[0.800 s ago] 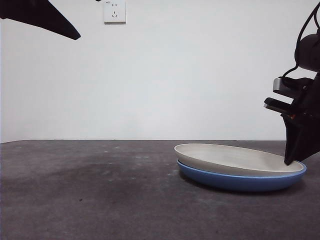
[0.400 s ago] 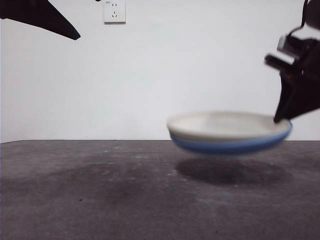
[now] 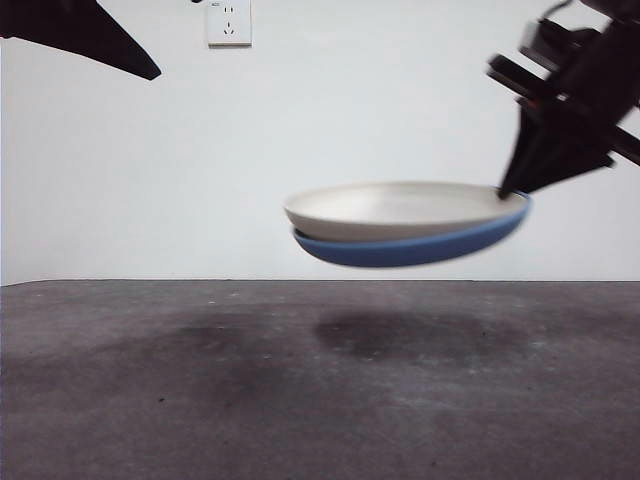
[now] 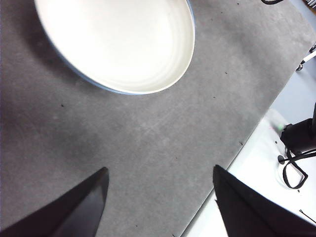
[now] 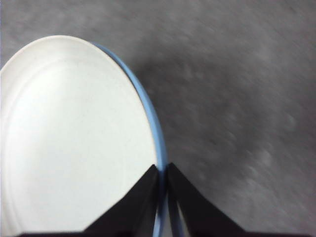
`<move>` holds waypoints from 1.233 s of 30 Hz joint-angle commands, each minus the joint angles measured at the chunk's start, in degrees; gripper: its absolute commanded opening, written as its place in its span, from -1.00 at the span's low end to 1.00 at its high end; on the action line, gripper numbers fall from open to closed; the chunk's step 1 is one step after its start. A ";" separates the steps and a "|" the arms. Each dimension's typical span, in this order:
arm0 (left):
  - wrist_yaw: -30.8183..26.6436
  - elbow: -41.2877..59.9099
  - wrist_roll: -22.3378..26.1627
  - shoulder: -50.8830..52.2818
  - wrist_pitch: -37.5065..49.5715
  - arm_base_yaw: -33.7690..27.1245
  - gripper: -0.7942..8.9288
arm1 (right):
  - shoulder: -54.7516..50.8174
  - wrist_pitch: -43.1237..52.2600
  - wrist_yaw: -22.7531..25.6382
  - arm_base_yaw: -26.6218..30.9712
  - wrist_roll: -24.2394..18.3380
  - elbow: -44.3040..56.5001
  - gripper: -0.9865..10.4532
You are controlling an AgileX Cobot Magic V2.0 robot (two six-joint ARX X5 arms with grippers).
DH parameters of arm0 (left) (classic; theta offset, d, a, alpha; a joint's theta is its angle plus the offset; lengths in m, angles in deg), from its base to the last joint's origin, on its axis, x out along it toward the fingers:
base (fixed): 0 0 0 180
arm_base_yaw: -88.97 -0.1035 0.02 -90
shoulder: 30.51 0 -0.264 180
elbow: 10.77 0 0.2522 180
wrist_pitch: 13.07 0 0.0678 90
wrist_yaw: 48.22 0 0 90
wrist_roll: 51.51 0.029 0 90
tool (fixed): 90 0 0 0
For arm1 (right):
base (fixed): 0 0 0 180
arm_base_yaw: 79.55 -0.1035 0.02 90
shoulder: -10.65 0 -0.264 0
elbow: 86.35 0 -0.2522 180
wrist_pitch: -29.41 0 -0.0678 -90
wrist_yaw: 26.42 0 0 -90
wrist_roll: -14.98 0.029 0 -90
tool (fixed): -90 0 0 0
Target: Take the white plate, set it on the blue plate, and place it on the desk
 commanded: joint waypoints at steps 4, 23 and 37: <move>0.28 -0.66 0.72 -0.39 0.46 0.37 -0.13 | 2.97 1.64 1.75 -4.15 2.78 -3.80 -0.81; 0.28 -0.66 0.68 -0.39 0.35 0.37 -0.13 | 19.39 11.56 3.04 -10.29 8.52 -4.76 -0.81; 0.28 -0.66 0.68 -0.39 -0.70 0.37 -0.13 | 22.18 11.89 3.23 -10.49 8.52 -4.76 -0.51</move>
